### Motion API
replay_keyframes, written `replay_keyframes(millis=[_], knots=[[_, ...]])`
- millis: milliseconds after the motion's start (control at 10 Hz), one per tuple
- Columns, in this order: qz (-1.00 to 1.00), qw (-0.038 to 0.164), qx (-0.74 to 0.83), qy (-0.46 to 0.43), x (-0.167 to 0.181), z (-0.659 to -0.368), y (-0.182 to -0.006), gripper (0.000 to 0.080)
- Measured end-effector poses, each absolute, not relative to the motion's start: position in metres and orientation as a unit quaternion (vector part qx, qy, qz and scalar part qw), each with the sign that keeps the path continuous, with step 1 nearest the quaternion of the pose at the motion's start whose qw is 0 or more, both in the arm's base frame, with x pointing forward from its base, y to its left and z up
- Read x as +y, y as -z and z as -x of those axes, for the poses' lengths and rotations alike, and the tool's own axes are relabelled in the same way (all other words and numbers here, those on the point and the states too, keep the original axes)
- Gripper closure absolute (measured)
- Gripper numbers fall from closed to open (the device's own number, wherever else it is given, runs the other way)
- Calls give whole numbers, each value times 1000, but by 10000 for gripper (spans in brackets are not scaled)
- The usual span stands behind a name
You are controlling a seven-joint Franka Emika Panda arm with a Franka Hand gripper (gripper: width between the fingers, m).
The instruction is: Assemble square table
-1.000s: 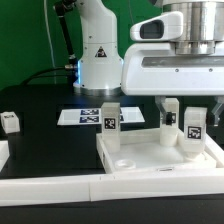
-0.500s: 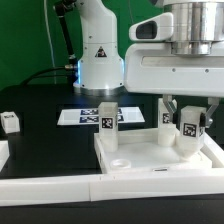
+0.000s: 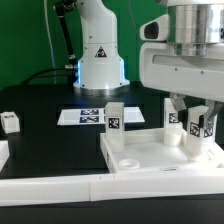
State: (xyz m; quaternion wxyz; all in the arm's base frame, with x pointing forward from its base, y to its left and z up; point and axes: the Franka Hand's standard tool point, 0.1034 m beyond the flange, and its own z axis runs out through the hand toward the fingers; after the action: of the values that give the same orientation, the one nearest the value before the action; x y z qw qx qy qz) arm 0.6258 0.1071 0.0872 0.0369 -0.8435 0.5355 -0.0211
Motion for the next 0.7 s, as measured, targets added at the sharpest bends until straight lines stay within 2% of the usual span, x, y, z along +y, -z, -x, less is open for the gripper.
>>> replay_keyframes(millis=[100,200,600,700], knots=[[791,64,608,21,108,-630,-86,506],[765,72,640,17,107,-630,-86,506],[725,69,685,12,101,-628,-83,505],[730,69,680,13,101,-628,-83,356]])
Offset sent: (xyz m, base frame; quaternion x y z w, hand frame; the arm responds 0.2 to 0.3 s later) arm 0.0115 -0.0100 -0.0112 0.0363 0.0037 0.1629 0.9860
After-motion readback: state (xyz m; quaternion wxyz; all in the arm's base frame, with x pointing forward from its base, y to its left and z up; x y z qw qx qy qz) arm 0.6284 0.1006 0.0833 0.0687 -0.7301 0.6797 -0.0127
